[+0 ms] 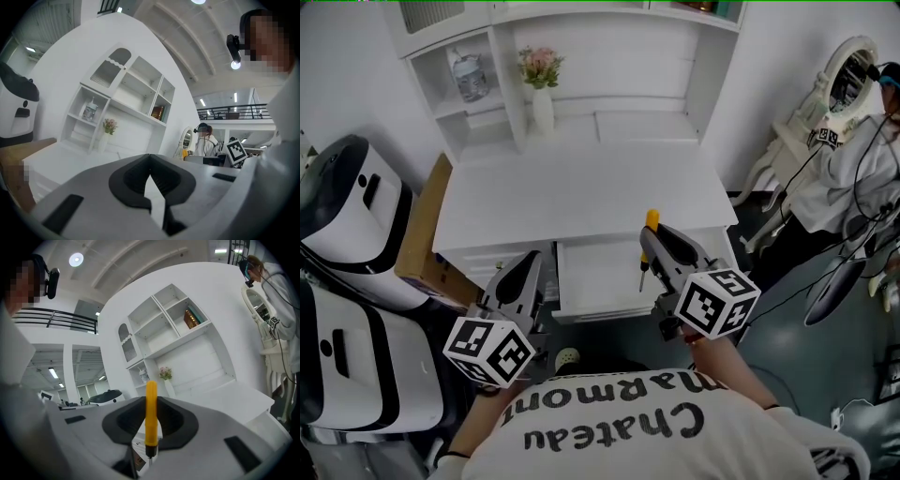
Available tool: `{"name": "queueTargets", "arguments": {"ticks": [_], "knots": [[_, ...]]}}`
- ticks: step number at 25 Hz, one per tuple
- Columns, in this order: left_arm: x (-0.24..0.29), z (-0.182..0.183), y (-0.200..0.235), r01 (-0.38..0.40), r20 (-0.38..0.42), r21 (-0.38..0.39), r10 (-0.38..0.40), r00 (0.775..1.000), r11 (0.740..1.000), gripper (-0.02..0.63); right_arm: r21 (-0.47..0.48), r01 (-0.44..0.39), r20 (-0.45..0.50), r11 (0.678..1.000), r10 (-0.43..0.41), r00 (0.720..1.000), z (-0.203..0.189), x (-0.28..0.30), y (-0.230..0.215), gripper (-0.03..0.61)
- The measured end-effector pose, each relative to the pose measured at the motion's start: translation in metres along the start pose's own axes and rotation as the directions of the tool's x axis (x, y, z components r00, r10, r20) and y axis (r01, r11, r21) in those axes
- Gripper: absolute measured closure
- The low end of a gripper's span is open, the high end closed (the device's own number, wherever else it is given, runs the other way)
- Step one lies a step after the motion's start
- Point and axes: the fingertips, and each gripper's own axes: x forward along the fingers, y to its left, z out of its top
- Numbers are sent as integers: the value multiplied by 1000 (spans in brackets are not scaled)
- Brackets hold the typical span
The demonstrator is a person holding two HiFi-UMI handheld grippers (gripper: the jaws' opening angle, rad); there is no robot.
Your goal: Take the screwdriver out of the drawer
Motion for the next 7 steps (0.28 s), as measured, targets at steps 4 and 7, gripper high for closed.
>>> {"name": "queueTargets", "arguments": {"ticks": [4,7], "knots": [[-9,-12,-5,-13,2,-6,13,1000,1000,594,-7,-8,-8,1000,8,1000,-9,-10,0,495],[-14,-21,-9,-20,-2,-10,20,1000,1000,594,-8,-11,-12,1000,11,1000,-16,-17,-1,495]]}}
